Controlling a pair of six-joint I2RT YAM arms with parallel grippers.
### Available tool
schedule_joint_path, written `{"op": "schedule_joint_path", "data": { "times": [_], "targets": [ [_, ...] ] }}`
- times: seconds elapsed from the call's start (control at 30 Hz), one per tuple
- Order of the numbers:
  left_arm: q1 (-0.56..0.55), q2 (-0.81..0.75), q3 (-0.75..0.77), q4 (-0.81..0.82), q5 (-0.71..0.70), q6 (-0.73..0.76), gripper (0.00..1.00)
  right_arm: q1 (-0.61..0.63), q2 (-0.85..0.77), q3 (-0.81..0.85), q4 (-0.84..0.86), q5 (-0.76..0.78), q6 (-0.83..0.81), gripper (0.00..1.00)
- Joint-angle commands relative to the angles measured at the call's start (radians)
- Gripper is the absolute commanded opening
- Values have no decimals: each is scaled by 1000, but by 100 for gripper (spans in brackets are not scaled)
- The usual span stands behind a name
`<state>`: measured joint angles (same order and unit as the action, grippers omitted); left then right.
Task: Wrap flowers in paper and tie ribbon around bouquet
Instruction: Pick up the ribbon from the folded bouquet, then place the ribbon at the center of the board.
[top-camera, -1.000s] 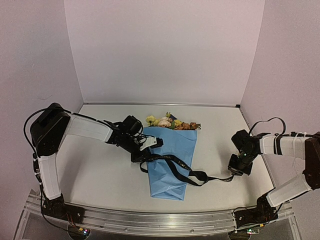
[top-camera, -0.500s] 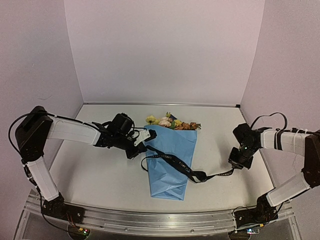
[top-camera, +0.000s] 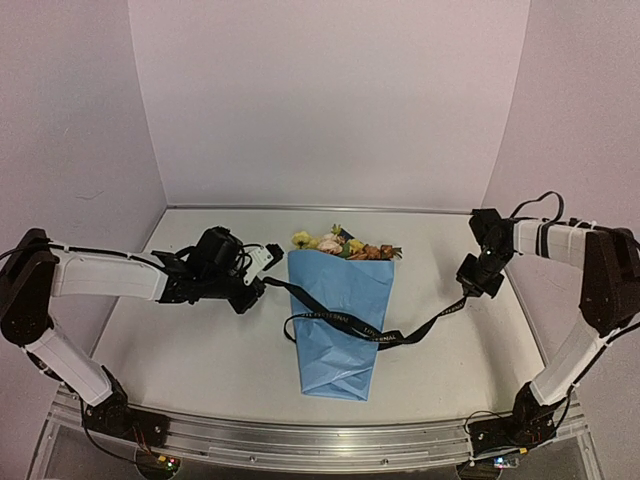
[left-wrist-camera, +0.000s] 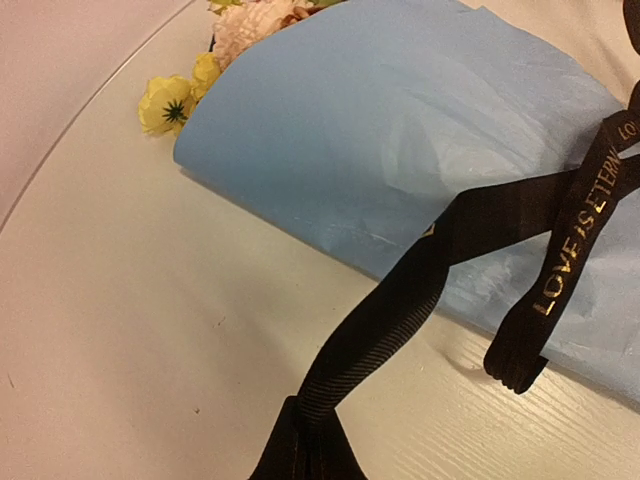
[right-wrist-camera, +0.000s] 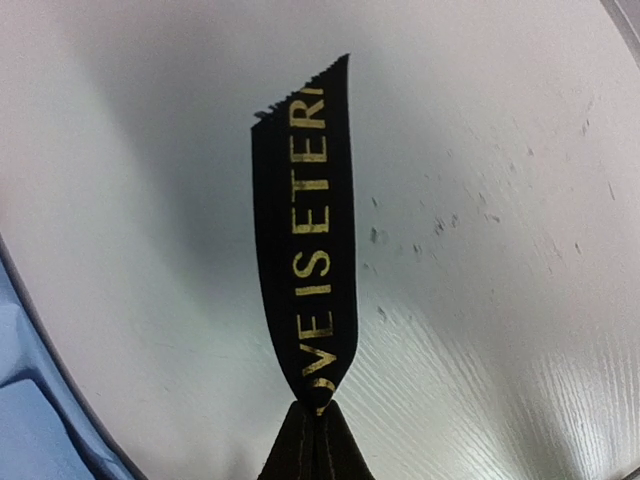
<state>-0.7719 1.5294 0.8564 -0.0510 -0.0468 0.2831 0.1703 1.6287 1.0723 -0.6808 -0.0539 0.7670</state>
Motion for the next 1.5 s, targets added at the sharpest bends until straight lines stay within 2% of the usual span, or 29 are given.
{"op": "schedule_joint_path", "data": {
  "times": [0.0,0.13,0.27,0.47,0.6,0.83,1.03,1.1,1.17,1.27,1.33,1.37,1.47],
  "targets": [
    [5,-58,-7,-95,-132,-89,0,-24,77,158,-15,-18,-5,0],
    [5,-80,-18,-145,-229,-139,0,-42,152,263,-28,-30,-33,0],
    [7,-96,-41,-173,-421,-210,0,-61,193,325,-71,-14,-63,0],
    [41,-78,-78,-203,-673,-316,0,-106,182,285,-92,-2,-88,0],
    [86,-53,-75,-240,-771,-385,0,-129,161,244,-103,24,-114,0],
    [150,-79,-108,-238,-811,-435,0,-201,140,173,-132,54,-118,0],
    [158,-78,-95,-228,-700,-450,1,-221,128,142,-143,-2,-110,0],
    [158,-79,-78,-239,-670,-487,8,-220,114,126,-143,-28,-106,0],
    [157,-90,-65,-244,-651,-519,20,-219,98,112,-144,-50,-102,5],
    [158,-118,-55,-245,-637,-564,53,-219,67,102,-143,-92,-111,22],
    [158,-153,-57,-239,-634,-573,69,-219,32,87,-144,-109,-121,34],
    [158,-178,-62,-227,-628,-564,73,-218,13,79,-144,-118,-127,41],
    [158,-268,-102,-118,-517,-450,76,-199,-47,62,-133,-162,-174,56]
  ]
}}
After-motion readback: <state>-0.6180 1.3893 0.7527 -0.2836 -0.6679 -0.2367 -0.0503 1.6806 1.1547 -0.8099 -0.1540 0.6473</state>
